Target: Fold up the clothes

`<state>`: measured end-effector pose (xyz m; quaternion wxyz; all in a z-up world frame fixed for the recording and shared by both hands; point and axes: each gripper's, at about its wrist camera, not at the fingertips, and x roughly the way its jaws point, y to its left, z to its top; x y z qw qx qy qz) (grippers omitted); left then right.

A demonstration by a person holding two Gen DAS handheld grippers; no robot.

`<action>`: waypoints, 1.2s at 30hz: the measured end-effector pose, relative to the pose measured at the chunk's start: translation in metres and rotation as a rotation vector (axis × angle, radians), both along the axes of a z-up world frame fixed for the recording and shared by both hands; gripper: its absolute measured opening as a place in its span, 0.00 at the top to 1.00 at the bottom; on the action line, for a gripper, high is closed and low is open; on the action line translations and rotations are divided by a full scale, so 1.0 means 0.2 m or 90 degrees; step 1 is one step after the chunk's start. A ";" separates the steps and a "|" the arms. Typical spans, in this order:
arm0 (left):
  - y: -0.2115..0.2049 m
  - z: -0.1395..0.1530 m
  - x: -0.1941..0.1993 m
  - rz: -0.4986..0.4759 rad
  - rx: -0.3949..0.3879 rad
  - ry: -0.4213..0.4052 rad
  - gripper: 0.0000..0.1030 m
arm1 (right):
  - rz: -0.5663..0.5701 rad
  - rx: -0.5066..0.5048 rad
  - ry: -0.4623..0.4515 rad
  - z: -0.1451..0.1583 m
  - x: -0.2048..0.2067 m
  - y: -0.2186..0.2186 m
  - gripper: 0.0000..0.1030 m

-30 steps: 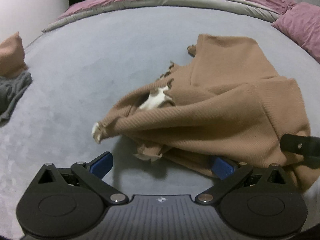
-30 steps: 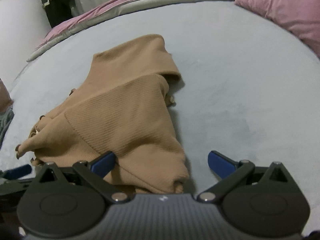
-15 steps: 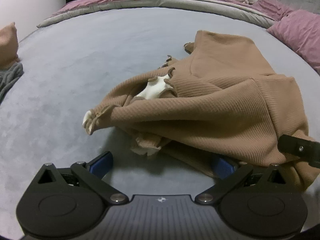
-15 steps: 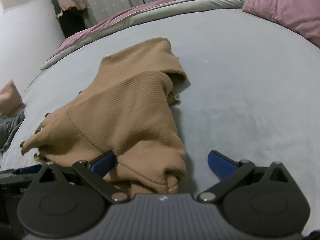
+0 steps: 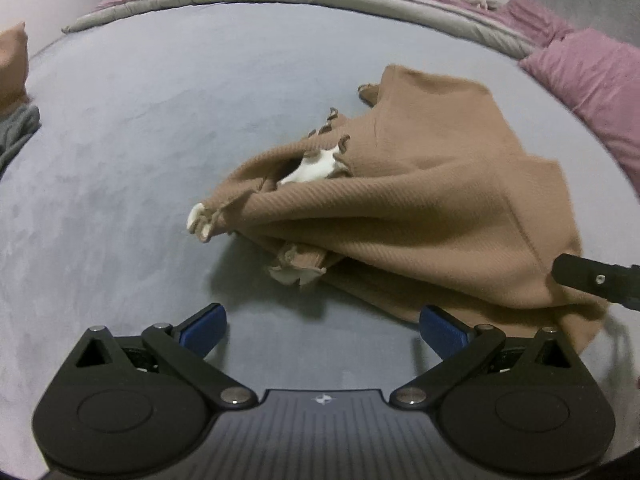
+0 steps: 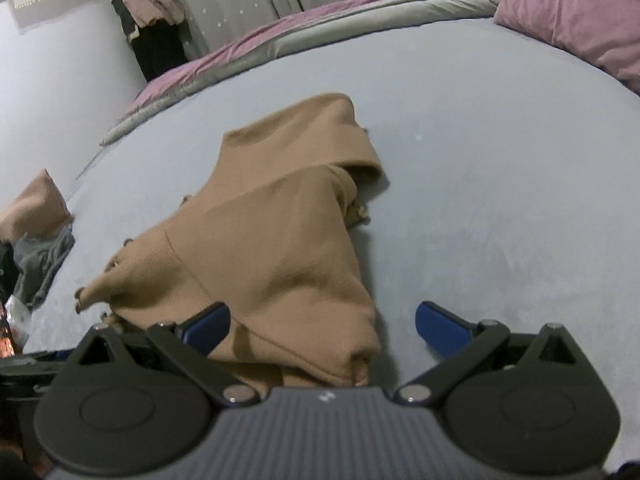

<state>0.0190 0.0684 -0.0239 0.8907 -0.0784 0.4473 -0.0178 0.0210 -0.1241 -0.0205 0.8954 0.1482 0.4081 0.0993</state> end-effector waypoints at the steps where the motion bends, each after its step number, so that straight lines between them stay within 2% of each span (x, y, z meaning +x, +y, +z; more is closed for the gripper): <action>1: 0.01 0.01 -0.01 0.001 -0.010 -0.004 0.00 | 0.000 0.004 0.000 0.00 0.00 0.00 0.02; 5: 0.05 0.03 -0.05 0.012 -0.049 -0.018 0.03 | 0.006 0.010 0.001 0.00 0.01 0.02 0.18; 7: 0.08 0.05 -0.06 0.022 -0.079 -0.024 0.07 | 0.005 0.003 0.003 0.00 0.03 0.04 0.24; 9: 0.11 0.05 -0.06 0.035 -0.116 -0.028 0.12 | -0.002 -0.001 0.003 0.00 0.03 0.04 0.34; 11: 0.13 0.05 -0.04 0.050 -0.153 -0.026 0.15 | -0.004 0.007 0.000 0.00 0.02 0.04 0.53; 14: 0.15 0.04 -0.02 0.062 -0.201 -0.023 0.20 | 0.011 0.011 -0.006 0.03 0.00 0.05 0.69; 17: 0.16 0.04 -0.02 0.066 -0.228 -0.023 0.22 | 0.030 0.045 0.003 0.04 -0.02 0.04 0.74; 29: 0.17 0.10 -0.03 0.044 -0.292 -0.063 0.22 | 0.170 0.207 0.083 0.04 -0.14 0.09 0.83; 36: 0.13 0.09 -0.02 0.040 -0.272 -0.052 0.22 | 0.211 0.192 0.092 0.04 -0.18 0.19 0.84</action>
